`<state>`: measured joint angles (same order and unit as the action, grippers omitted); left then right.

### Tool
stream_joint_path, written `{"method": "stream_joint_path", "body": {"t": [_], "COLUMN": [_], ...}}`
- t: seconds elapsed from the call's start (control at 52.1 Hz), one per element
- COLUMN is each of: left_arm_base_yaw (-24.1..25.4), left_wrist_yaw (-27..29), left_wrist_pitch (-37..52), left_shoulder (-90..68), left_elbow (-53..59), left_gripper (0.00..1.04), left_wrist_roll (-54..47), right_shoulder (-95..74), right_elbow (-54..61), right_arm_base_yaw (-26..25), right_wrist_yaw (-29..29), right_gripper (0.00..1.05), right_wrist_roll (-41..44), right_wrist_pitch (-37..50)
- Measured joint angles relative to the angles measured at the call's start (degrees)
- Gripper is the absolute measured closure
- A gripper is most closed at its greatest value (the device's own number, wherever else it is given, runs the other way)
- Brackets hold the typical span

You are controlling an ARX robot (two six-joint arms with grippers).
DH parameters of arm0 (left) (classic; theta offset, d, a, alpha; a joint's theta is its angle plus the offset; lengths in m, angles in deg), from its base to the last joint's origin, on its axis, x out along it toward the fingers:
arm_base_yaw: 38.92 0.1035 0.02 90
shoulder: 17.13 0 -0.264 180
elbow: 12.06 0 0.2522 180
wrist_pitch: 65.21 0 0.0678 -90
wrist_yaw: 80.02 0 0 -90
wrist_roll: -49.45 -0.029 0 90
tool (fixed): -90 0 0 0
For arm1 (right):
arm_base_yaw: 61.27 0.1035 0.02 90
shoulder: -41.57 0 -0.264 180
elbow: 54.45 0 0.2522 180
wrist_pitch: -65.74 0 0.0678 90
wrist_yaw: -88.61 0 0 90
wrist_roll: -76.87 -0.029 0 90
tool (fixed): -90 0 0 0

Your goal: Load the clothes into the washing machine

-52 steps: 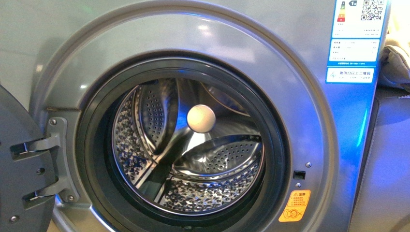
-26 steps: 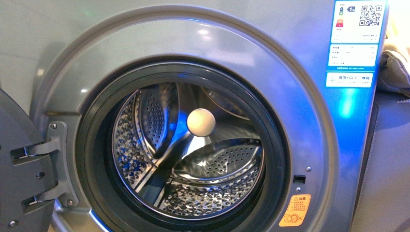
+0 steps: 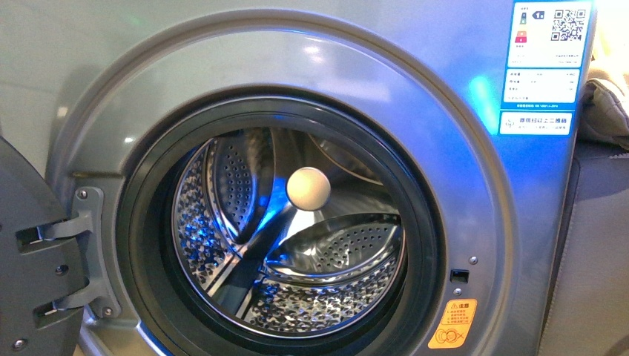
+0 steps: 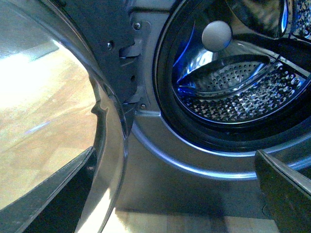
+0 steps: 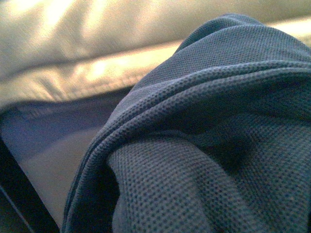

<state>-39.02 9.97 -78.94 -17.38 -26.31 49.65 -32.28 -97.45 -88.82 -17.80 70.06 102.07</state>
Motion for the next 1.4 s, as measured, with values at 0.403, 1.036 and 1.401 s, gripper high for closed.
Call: {"method": "stream_joint_path", "body": {"t": [0.403,1.036,1.401], "left_arm_base_yaw": [0.0,0.0,0.0], "left_wrist_yaw": [0.0,0.0,0.0], "left_wrist_pitch": [0.0,0.0,0.0], "left_shoulder": [0.0,0.0,0.0], "left_elbow": [0.0,0.0,0.0], "left_gripper": [0.06,0.06,0.06], "left_wrist_roll": [0.0,0.0,0.0], "right_shoulder": [9.4,3.6,-3.4], "right_elbow": [-18.5,-42.0,-47.8], "right_arm_base_yaw": [12.2,49.0,56.9], "right_wrist_yaw": [-0.6,7.6,5.6], "right_gripper": [0.96,0.96,0.96], "right_wrist_roll": [-1.3,0.8,-2.0], "right_wrist_pitch": [-20.2,-39.0,-42.2]}}
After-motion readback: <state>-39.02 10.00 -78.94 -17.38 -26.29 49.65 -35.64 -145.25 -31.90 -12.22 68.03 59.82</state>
